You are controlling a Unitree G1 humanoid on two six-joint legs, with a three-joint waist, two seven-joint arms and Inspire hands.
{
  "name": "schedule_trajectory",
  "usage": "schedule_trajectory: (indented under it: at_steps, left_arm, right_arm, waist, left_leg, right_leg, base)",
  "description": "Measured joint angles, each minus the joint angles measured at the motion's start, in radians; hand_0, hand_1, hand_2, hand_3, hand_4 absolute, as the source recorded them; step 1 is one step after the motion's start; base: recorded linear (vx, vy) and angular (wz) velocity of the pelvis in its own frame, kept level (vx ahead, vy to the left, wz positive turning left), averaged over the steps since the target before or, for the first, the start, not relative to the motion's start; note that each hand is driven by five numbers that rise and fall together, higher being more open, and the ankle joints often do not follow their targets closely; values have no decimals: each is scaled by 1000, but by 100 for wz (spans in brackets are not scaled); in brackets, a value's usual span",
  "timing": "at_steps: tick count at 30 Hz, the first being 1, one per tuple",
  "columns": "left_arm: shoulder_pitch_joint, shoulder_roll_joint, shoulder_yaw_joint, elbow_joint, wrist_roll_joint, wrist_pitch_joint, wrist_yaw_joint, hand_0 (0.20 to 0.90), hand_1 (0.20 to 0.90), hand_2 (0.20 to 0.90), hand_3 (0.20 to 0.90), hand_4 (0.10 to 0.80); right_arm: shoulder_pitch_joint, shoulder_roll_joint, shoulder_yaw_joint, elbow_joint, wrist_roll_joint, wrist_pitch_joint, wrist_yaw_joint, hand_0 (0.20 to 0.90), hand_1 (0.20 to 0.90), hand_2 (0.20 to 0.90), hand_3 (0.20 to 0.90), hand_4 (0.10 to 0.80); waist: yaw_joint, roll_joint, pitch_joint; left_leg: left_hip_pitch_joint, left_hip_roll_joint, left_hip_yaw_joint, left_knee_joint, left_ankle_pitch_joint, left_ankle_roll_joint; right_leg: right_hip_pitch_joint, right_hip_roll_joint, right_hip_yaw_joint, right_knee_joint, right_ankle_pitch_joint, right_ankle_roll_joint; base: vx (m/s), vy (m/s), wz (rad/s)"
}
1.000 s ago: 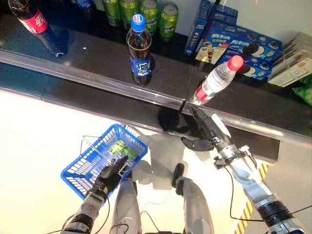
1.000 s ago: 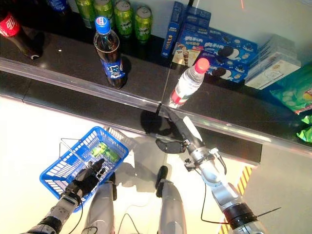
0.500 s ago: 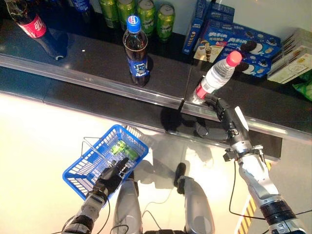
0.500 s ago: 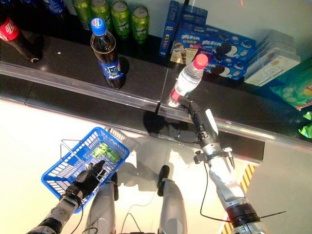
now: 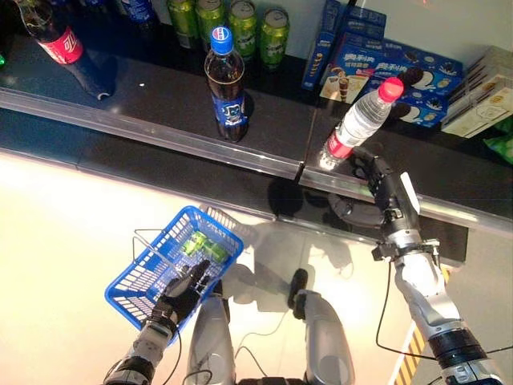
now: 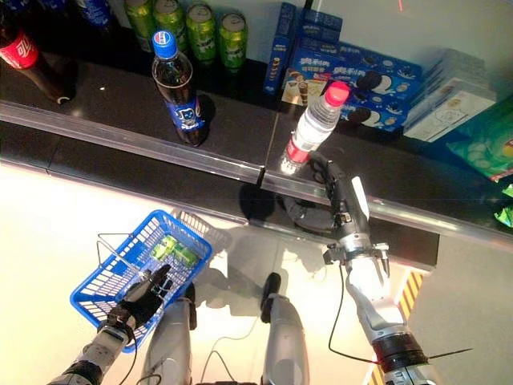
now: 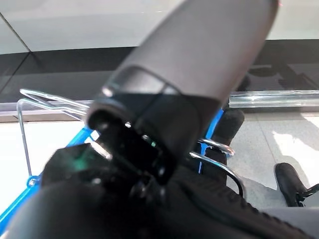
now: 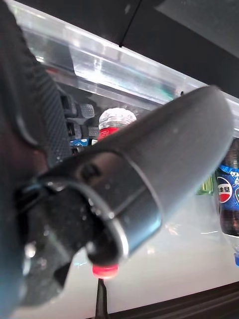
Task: Pick up the drink and place into the basket.
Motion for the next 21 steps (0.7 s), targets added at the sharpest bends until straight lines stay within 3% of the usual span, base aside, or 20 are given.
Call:
schedule_trajectory:
  at_steps: [21]
  left_arm:
    - [0, -1, -3, -1, 18, 12, 0, 300, 300, 300, 200, 100]
  right_arm:
    - [-4, 34, -48, 16, 50, 0, -49, 900, 900, 900, 900, 800]
  waist:
    - [10, 10, 6]
  left_leg:
    - [-2, -17, -17, 0, 2, 2]
  right_leg:
    - [1, -23, -17, 27, -21, 2]
  base:
    - [3, 3, 3]
